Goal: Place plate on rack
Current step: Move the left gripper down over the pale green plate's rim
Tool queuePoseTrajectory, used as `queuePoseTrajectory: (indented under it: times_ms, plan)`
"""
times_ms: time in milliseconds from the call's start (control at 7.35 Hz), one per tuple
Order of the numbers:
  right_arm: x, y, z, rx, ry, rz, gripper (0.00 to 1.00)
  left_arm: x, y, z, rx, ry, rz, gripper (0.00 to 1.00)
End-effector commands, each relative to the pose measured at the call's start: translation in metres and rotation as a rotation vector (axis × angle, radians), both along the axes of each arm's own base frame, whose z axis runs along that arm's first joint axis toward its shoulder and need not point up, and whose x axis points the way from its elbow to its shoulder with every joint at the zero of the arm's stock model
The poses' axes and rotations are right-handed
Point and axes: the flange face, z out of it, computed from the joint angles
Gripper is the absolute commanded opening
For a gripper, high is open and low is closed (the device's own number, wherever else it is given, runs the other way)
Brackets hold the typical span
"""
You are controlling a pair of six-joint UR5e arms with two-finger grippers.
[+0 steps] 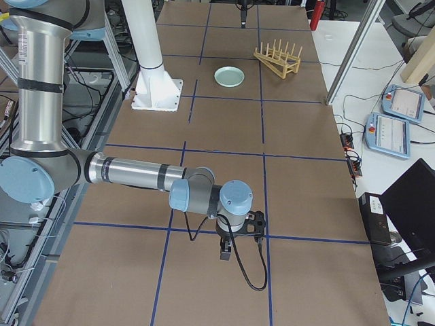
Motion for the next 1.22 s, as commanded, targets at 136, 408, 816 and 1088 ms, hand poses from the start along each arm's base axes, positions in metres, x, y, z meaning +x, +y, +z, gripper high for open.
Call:
queuePoseTrajectory:
  times_ms: [136, 408, 816, 1088]
  plan:
    - [0.0, 0.0, 0.0, 0.0, 0.0, 0.0, 1.0, 0.12, 0.029, -0.052, -0.11, -0.07, -0.042, 1.0]
    - [0.0, 0.0, 0.0, 0.0, 0.0, 0.0, 1.0, 0.193, 0.036, -0.039, -0.154, -0.036, -0.1, 1.0]
    - [0.0, 0.0, 0.0, 0.0, 0.0, 0.0, 1.0, 0.27, 0.059, -0.004, -0.147, -0.049, -0.122, 1.0]
    - [0.0, 0.0, 0.0, 0.0, 0.0, 0.0, 1.0, 0.296, 0.07, 0.015, -0.148, -0.058, -0.129, 1.0]
